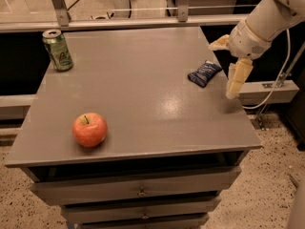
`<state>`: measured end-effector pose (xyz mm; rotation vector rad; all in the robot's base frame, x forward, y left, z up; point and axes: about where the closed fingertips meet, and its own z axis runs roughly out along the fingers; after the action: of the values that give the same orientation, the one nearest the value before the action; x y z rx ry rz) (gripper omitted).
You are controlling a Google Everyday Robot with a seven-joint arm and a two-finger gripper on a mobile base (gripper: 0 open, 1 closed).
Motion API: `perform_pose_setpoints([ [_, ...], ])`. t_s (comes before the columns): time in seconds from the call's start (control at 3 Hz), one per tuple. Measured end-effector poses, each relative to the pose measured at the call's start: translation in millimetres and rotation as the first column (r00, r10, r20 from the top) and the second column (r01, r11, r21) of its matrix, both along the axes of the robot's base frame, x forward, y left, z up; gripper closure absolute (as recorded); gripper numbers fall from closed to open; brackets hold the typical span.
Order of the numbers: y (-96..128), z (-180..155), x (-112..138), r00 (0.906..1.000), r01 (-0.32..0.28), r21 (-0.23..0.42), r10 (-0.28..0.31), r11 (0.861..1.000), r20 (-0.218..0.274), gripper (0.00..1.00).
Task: Pick rxbar blueberry
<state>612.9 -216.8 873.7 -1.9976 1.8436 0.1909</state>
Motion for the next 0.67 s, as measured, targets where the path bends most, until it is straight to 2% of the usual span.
perform_pose_setpoints([
  [0.33, 12, -13, 44, 0.9998, -0.018, 0.085, 0.019, 0.996, -0.009, 0.0],
  [0.67, 18, -18, 65, 0.9998, 0.011, 0.126, -0.009, 0.992, -0.02, 0.0],
])
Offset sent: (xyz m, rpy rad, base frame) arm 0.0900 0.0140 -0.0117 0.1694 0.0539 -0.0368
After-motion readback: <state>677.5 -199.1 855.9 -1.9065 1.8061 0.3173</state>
